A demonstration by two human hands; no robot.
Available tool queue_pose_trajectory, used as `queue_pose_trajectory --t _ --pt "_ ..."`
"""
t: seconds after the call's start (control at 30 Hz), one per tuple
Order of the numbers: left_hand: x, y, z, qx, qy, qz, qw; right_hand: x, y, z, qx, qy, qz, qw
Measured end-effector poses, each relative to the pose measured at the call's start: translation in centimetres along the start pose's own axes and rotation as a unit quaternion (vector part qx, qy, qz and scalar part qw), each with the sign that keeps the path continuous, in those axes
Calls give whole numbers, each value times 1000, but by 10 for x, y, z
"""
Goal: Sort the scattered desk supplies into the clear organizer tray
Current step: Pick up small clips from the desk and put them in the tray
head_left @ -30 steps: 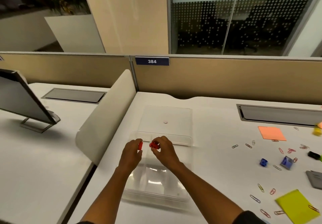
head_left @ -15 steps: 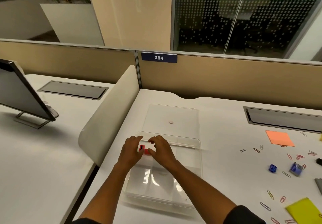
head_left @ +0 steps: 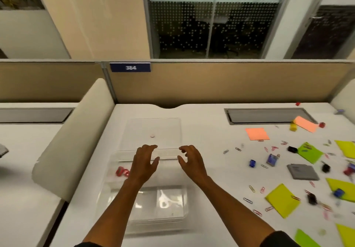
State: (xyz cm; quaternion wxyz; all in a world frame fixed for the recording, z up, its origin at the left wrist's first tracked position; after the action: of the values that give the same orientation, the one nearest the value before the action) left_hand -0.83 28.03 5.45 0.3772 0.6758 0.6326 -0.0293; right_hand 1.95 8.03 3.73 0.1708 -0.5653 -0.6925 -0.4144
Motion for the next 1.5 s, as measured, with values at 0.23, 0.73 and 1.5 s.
queue_pose_trajectory --t 0.23,0.73,1.5 --pt "-94 12 72 54 -55 58 995 -80 -15 -91 -65 -46 73 994" --pt "-237 -17 210 246 -75 85 963 -204 -61 -224 -133 -100 181 969" --pt "-294 -30 299 234 -5 72 969 -295 -137 -316 -95 -194 273 938"
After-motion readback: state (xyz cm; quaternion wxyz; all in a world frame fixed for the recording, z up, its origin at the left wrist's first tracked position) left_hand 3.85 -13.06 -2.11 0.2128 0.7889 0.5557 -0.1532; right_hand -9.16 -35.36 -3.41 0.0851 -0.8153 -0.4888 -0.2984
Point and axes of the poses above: each hand's wrist, its own y-axis towards the middle knuckle, its own z-axis out of the palm, x = y × z, the point moved 4 cm from there along y, towards the middle knuckle, and after that the axes turned 11 degrees about -x, right-handed, at the moved point
